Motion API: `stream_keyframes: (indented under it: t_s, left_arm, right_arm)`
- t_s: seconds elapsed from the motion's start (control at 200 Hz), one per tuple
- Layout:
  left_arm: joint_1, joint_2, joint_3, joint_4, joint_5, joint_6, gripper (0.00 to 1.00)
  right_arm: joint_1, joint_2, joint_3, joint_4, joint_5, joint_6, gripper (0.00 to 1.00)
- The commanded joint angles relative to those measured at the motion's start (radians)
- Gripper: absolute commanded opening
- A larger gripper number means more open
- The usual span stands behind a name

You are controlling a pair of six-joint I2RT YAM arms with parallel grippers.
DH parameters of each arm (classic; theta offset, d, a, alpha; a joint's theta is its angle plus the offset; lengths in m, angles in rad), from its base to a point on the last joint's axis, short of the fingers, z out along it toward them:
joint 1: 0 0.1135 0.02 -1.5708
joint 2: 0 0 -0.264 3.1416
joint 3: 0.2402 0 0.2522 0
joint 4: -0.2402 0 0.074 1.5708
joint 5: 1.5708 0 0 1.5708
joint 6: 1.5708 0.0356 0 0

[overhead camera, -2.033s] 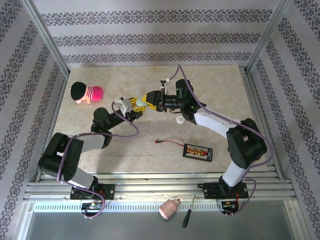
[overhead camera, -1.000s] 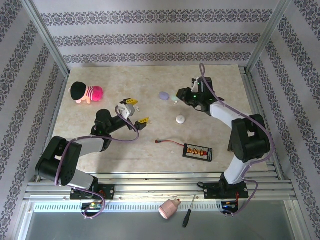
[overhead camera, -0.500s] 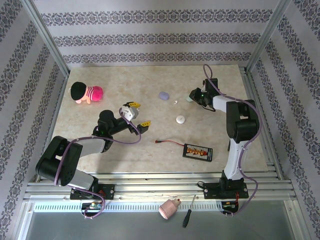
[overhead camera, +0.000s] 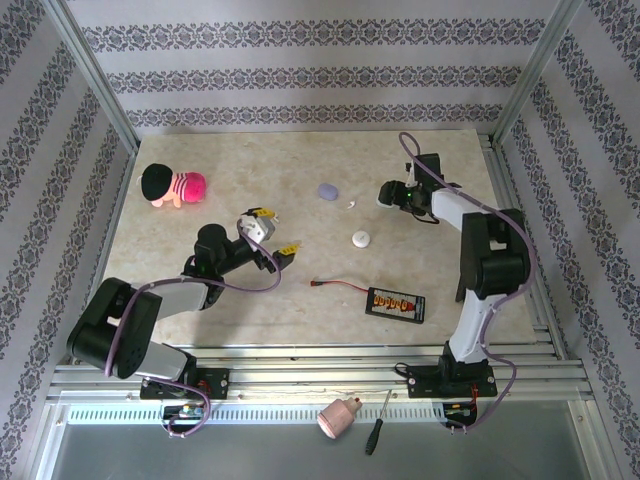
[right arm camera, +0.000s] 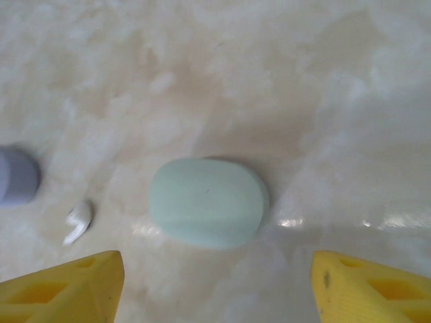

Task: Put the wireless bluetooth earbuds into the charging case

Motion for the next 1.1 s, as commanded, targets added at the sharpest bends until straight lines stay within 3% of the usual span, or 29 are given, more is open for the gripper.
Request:
stream_keyframes:
  t_s: [0.0,0.13,0.22,0.36,0.475,0.72,1.094]
  left_arm:
    - [-0.01,-0.043,-0.017,-0.021,-0.026,0.007,0.99]
    - [-0.008,-0.062,0.002,-0.088,-0.038,0.015,0.99]
    - [-0.009,-0.06,0.012,-0.107,-0.041,0.021,1.0]
    - [-0.009,-0.062,0.019,-0.115,-0.028,0.023,0.99]
    - [-0.009,-0.057,0.023,-0.117,-0.029,0.022,0.99]
    - [-0.009,-0.047,0.017,-0.111,-0.025,0.015,0.99]
    - [-0.008,-0.021,0.018,-0.092,-0.016,0.003,0.99]
  right_arm:
    - [0.04,-0.095,-0.003,-0.15,-0.056,-0.231,0.75]
    - [0.148,-0.131,0.032,-0.329,0.049,-0.49,0.8]
    - [0.246,-0.113,0.057,-0.414,0.184,-0.627,0.9]
    - [0.341,0.01,0.2,-0.642,0.242,-0.701,0.94]
    - [0.378,0.096,0.271,-0.715,0.319,-0.718,0.95]
    - [0.384,0.187,0.361,-0.764,0.347,-0.719,0.88]
    - [0.383,0.293,0.46,-0.788,0.323,-0.698,0.67]
